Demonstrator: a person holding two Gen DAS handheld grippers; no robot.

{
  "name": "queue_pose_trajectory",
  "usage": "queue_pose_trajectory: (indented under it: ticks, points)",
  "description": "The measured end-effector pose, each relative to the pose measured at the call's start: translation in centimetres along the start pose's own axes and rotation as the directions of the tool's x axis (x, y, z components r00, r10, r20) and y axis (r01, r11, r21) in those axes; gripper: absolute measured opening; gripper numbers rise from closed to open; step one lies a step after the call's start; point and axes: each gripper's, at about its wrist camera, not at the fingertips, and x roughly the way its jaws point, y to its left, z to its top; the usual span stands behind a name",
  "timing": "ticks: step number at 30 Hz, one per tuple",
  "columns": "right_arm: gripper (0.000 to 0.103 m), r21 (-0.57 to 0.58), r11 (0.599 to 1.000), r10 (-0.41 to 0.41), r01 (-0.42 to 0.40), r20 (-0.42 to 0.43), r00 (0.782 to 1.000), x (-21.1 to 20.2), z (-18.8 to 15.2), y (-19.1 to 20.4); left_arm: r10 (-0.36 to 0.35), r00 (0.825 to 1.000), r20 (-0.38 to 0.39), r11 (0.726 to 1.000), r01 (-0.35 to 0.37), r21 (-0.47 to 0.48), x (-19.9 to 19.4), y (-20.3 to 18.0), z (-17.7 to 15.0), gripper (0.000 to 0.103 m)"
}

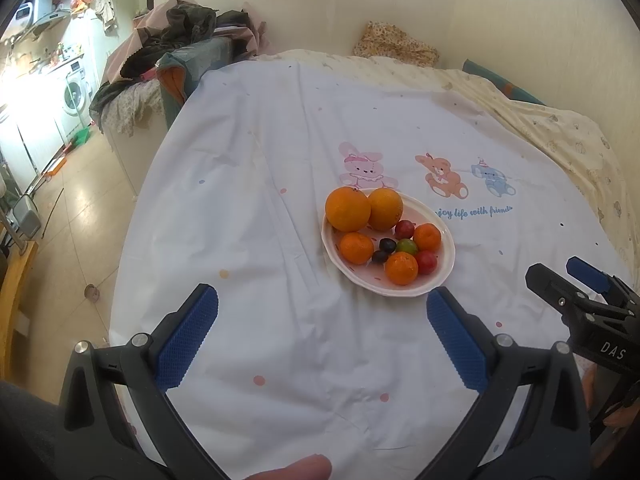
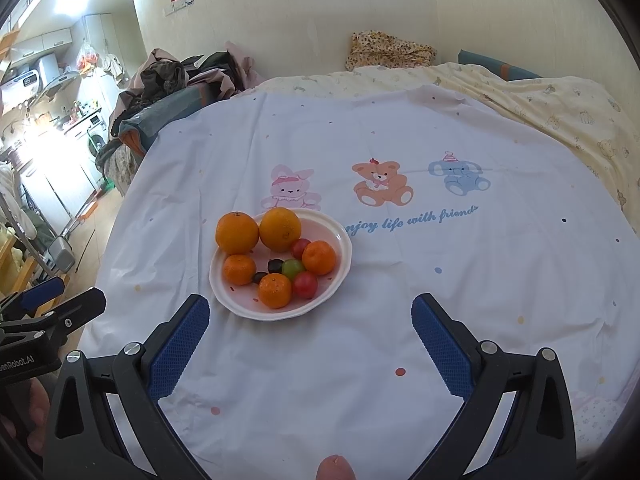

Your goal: Organize fruits

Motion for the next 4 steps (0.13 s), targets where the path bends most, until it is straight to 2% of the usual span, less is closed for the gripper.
queue_pose_trajectory:
  ticks: [4]
  points:
    - [0.103, -0.005, 1.0, 0.001, -0.001, -0.005, 1.0, 0.15, -0.15, 0.1, 0.005, 1.0, -0.002, 1.0, -0.005, 0.002, 0.07, -0.1, 0.07, 0.103]
